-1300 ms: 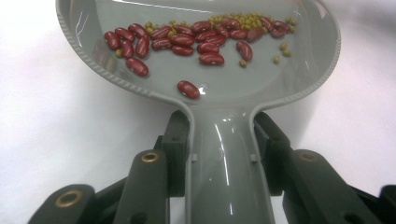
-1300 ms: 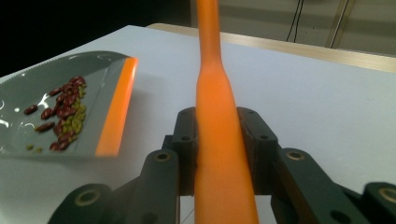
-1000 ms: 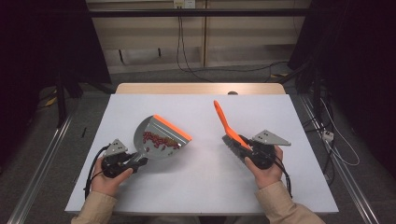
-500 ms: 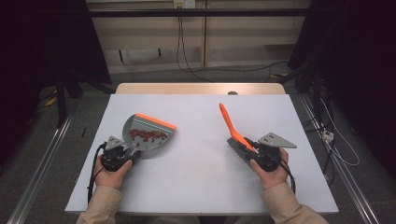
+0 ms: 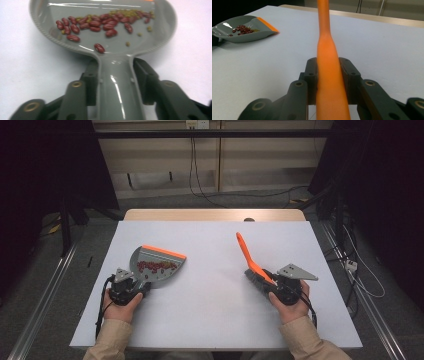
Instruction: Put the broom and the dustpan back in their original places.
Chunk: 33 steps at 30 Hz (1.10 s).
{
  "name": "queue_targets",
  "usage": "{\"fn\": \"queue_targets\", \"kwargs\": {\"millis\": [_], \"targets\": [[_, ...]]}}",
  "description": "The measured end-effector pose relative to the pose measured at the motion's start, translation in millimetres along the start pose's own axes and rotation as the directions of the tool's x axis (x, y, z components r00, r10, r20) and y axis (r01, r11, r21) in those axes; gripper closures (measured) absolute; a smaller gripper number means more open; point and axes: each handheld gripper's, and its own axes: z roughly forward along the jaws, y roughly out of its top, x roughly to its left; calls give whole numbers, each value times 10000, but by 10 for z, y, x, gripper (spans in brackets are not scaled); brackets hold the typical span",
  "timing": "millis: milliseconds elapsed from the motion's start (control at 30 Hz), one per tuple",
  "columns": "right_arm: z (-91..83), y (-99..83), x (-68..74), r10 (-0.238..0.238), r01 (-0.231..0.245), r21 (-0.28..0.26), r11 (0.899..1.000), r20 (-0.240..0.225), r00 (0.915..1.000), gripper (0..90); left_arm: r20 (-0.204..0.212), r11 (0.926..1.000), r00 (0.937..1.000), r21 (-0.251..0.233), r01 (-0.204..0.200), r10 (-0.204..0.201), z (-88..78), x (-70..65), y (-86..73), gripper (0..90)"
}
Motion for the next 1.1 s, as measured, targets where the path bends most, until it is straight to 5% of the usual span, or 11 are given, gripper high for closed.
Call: {"fn": "queue_targets", "kwargs": {"millis": [200,367,533,667,767,933,1100], "targets": [[80,-11,28,506,-507,-16,9987,-233,9984,709,642,10000,9979,-33,32,-30,-86,-96,-34,481],[167,-23,46,786,-783,86,9969,-462,9958,708,790,9997,9968,-194,132,-116,-143,-127,-38,342],[141,-79,-38,796,-793,140,9968,-221,9966,708,493,9976,9988,-684,34,0,-256,-152,-8,200],[44,-125,-179,1082,-1087,137,9940,373,9934,700,597,9948,9973,-942,-381,439,-310,-183,57,194],[-25,-153,-219,640,-684,418,9968,997,9930,665,722,9922,9951,-1089,-601,682,-305,-225,95,180],[-161,-188,-273,-794,672,976,9930,1274,9887,464,993,9901,9914,-1203,-727,848,-264,-267,133,156],[-237,-243,-459,-414,346,856,9957,783,9961,518,1146,9870,9882,-1363,-854,1013,-250,-273,159,155]]}}
